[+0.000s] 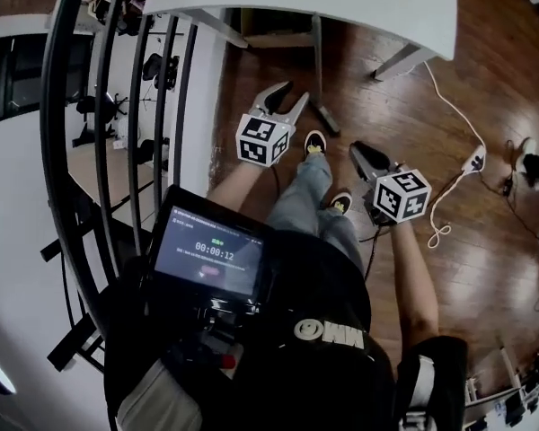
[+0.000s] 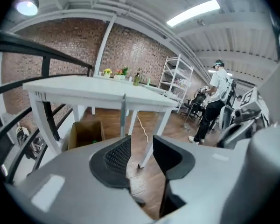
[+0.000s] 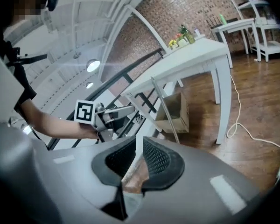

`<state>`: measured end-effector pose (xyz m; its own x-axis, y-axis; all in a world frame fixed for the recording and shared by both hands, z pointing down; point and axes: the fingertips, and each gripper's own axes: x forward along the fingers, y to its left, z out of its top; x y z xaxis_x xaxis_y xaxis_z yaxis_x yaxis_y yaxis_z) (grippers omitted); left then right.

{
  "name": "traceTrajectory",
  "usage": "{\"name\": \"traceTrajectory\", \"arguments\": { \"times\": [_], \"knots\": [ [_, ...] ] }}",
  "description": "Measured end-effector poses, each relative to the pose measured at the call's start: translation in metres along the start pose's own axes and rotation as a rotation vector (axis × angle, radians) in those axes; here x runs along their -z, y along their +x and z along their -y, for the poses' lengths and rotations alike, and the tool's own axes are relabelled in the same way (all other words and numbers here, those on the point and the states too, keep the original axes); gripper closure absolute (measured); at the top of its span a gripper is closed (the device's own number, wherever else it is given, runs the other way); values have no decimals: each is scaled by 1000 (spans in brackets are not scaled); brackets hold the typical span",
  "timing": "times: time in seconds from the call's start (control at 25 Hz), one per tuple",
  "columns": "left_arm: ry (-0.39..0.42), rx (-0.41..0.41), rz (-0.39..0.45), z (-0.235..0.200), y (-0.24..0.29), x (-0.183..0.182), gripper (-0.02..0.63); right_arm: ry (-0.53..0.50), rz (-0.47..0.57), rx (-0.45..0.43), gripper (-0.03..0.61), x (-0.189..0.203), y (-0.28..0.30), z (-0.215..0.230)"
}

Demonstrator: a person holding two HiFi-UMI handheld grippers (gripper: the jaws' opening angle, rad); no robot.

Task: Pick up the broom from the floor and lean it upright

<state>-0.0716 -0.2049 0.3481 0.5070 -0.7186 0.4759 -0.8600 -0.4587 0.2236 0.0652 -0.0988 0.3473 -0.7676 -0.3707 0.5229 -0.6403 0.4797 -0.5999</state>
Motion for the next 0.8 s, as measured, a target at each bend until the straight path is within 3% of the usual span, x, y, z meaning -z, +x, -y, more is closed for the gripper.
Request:
{"name": "traceTrajectory", "arguments": {
  "times": [0.08,0.24,0.48,0.52,0.6,0.8],
  "knots": [
    [35,16,66,37,-39,-21,472,-64,59,-50,522,-15,-13,-30],
    [87,11,174,105,-108,-58,593,-182,173,-105,506,-24,-61,-94],
    [42,-19,260,161,-171,-64,598,-218,333,-122,500,-8,-120,-128],
    [50,-16,267,171,-183,-61,598,-215,364,-111,503,-5,-130,-134],
    [80,3,278,188,-204,-55,597,-226,413,-69,575,-2,-142,-141],
    [187,41,310,200,-216,-55,597,-297,462,-8,575,-11,-130,-144]
  ]
}}
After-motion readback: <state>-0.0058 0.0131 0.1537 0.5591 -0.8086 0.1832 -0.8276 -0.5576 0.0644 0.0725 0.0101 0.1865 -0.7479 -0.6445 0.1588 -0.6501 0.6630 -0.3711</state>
